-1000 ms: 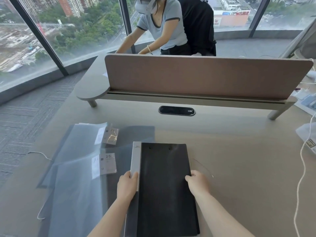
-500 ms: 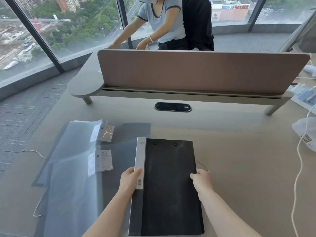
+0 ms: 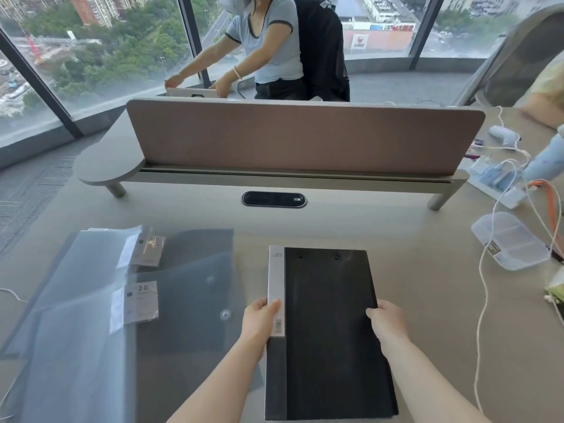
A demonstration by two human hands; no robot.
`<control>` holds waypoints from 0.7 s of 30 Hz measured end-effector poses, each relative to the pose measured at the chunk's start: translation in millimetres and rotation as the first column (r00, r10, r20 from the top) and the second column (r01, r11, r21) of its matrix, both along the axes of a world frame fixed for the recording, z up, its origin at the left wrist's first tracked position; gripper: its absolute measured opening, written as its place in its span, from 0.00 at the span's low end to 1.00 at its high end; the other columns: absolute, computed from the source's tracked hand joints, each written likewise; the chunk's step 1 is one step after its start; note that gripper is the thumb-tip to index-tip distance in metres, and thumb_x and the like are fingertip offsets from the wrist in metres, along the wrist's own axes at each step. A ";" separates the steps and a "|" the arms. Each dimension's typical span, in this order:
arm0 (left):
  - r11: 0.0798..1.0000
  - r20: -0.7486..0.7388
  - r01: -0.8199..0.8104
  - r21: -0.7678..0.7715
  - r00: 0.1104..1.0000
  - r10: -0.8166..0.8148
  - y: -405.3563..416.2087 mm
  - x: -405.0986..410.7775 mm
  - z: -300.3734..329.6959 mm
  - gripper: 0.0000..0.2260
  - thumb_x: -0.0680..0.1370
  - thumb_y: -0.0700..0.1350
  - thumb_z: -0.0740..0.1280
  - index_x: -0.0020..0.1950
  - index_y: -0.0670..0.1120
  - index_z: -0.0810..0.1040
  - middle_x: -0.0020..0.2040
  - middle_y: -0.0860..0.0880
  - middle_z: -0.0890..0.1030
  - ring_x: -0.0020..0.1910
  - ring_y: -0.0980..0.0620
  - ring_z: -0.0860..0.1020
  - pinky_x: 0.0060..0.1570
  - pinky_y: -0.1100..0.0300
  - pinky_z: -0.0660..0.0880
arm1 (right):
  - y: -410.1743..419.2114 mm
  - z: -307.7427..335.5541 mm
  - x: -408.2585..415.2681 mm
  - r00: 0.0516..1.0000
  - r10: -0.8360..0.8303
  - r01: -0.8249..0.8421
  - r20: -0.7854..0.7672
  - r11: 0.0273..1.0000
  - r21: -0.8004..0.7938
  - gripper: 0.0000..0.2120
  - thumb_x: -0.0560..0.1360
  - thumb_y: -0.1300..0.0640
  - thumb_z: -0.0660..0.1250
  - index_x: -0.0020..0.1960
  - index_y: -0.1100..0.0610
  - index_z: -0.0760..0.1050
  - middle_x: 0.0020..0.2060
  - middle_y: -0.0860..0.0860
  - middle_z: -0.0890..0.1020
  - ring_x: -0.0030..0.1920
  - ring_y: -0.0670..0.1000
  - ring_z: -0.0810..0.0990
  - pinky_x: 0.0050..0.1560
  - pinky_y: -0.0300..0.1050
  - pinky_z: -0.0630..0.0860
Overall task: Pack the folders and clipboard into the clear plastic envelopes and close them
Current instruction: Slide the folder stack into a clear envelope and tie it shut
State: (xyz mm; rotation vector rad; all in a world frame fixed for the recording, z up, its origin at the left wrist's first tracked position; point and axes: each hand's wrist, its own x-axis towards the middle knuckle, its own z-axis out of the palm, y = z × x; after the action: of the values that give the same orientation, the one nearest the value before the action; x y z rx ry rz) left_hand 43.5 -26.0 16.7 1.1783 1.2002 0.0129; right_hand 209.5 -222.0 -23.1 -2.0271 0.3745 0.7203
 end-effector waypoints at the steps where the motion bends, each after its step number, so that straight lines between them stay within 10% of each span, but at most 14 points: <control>1: 1.000 -0.007 0.001 -0.012 1.000 -0.001 -3.8 3.4 -1.9 0.06 0.79 0.44 0.65 0.50 0.44 0.81 0.42 0.46 0.84 0.37 0.49 0.81 0.34 0.60 0.76 | -4.3 -0.9 3.7 1.000 0.002 -0.002 -0.002 1.000 -0.005 0.10 0.70 0.68 0.61 0.49 0.70 0.76 0.43 0.68 0.81 0.37 0.54 0.73 0.40 0.47 0.68; 7: 1.000 -0.070 0.001 0.015 0.998 0.000 -15.6 17.2 -10.7 0.08 0.79 0.45 0.65 0.44 0.45 0.81 0.40 0.44 0.84 0.36 0.47 0.81 0.43 0.54 0.79 | -10.8 -4.3 13.5 0.994 0.105 -0.103 0.033 0.993 -0.055 0.12 0.73 0.66 0.62 0.52 0.55 0.77 0.47 0.50 0.82 0.48 0.57 0.81 0.53 0.55 0.78; 21: 0.966 -0.183 0.126 0.226 0.979 -0.085 -19.0 20.7 -22.8 0.12 0.76 0.47 0.61 0.44 0.40 0.79 0.40 0.44 0.78 0.37 0.48 0.74 0.40 0.57 0.69 | -12.5 -4.6 -0.1 0.935 0.267 -0.180 0.235 0.925 -0.335 0.13 0.73 0.56 0.66 0.58 0.50 0.75 0.54 0.52 0.76 0.57 0.56 0.75 0.50 0.51 0.75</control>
State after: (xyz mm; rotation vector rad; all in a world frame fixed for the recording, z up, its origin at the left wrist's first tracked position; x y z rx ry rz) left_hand 64.2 -45.1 -6.0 1.4765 1.3108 -0.0277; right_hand 209.4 -234.5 -27.7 -2.4607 0.0911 0.5254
